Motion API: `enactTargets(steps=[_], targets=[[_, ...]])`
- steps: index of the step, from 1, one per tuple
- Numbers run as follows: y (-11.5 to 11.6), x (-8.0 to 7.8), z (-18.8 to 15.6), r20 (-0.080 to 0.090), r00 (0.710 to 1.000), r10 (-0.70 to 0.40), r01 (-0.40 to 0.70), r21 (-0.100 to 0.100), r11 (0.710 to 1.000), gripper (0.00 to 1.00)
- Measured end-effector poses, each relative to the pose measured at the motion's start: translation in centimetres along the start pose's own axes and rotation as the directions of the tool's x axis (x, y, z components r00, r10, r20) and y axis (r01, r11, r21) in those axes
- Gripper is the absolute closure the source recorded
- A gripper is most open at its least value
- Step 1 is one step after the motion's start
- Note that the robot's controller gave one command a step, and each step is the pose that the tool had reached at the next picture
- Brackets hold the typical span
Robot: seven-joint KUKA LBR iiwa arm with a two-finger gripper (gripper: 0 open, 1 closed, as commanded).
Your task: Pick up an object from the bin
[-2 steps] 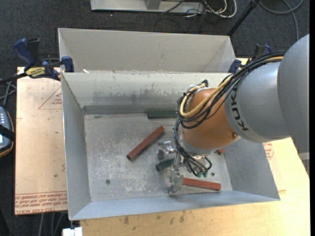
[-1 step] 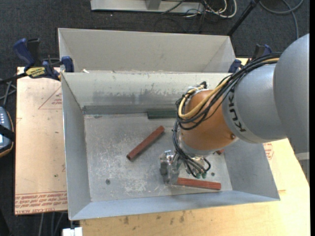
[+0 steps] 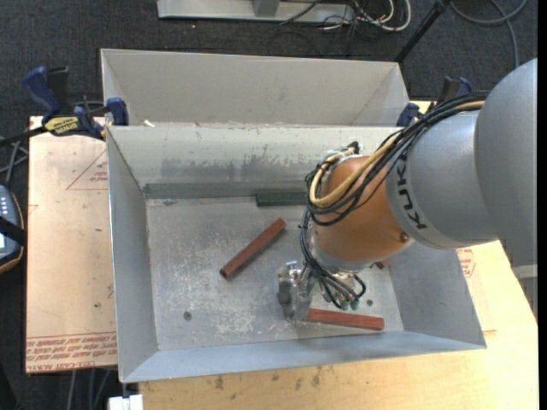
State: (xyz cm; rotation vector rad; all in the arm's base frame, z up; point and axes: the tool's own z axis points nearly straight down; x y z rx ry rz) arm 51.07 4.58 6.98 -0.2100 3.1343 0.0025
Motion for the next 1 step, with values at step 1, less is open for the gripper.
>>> enactTargets(steps=[1], targets=[[-5.78,-0.16,-8.24,0.002,1.000,0.020,-0.020,0.002,1.000,0.00]])
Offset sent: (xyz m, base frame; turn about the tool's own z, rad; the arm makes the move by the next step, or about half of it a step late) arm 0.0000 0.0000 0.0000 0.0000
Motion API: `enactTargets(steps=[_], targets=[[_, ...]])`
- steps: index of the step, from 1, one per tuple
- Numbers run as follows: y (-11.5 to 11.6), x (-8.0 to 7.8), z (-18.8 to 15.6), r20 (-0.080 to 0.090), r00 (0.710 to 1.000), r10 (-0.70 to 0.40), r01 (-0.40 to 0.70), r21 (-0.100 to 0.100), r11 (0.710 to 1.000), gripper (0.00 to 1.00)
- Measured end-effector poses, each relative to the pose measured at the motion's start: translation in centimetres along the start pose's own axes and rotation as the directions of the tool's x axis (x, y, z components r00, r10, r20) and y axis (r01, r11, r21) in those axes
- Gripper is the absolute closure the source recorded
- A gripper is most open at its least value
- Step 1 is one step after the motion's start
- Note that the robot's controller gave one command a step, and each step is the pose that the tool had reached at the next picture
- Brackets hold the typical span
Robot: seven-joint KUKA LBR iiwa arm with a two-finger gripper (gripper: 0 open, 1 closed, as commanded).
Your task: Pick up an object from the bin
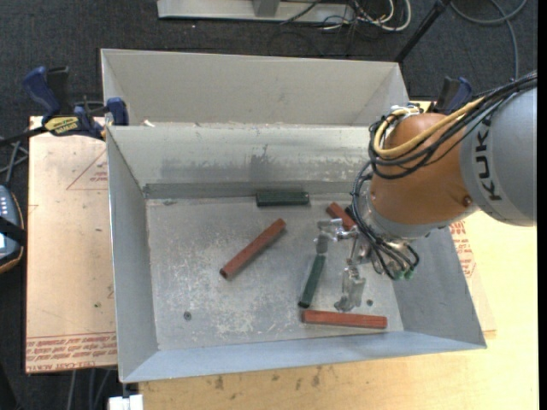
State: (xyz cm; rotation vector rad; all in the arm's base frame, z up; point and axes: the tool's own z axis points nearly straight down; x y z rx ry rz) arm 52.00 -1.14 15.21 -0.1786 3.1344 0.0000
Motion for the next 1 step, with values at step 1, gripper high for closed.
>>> enactTargets(steps=[1], targets=[[0.07,0.05,0.05,-0.002,1.000,0.000,0.000,-0.001,1.000,0.00]])
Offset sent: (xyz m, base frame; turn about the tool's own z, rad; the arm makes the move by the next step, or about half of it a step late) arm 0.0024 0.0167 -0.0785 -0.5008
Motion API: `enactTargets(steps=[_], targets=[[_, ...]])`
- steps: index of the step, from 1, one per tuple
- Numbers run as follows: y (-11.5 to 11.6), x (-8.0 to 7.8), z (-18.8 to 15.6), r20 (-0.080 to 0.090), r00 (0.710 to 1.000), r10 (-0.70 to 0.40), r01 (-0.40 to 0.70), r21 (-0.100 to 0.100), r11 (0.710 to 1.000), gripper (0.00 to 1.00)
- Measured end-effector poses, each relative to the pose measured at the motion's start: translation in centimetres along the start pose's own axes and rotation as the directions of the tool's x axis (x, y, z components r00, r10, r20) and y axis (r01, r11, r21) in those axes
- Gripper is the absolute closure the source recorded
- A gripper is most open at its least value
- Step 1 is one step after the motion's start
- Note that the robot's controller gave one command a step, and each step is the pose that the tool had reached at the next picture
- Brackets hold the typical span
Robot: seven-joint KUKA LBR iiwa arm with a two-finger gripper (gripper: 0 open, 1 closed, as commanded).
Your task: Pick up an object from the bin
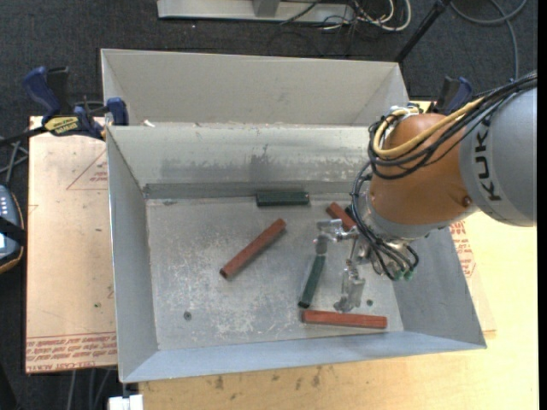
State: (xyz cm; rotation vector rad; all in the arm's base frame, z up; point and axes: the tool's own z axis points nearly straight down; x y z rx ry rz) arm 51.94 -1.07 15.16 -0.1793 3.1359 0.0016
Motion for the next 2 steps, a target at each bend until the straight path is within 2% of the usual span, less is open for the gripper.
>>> enactTargets(steps=[1,2], targets=[[0.4,-0.3,1.8,0.007,0.990,-0.139,0.139,0.003,0.990,0.00],[-2.5,-2.3,8.0,0.002,0.864,-0.504,0.504,0.002,0.864,1.00]])
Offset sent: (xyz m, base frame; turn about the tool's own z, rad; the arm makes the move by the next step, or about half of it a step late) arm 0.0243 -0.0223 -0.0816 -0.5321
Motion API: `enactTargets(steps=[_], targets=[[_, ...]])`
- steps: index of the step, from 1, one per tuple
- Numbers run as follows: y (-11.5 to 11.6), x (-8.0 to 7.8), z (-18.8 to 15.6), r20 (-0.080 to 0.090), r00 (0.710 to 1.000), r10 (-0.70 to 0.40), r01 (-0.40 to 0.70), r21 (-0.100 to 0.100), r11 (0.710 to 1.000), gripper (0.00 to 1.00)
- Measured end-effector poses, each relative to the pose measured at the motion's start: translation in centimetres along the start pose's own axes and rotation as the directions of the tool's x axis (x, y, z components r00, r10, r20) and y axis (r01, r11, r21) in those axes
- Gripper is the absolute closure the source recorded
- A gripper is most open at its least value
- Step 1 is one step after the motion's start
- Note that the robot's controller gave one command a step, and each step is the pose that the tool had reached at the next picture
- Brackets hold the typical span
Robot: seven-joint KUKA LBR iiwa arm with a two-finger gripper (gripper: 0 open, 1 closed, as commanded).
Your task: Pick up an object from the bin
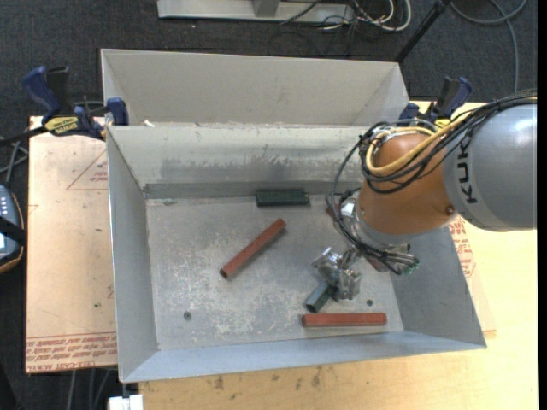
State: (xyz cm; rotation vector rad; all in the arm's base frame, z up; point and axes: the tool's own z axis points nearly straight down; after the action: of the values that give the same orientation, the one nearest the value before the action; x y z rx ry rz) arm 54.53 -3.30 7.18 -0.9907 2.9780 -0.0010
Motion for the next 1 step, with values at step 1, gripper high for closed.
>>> enactTargets(steps=[1], targets=[[0.00,0.00,0.00,0.000,1.000,0.000,0.000,0.000,1.000,1.00]])
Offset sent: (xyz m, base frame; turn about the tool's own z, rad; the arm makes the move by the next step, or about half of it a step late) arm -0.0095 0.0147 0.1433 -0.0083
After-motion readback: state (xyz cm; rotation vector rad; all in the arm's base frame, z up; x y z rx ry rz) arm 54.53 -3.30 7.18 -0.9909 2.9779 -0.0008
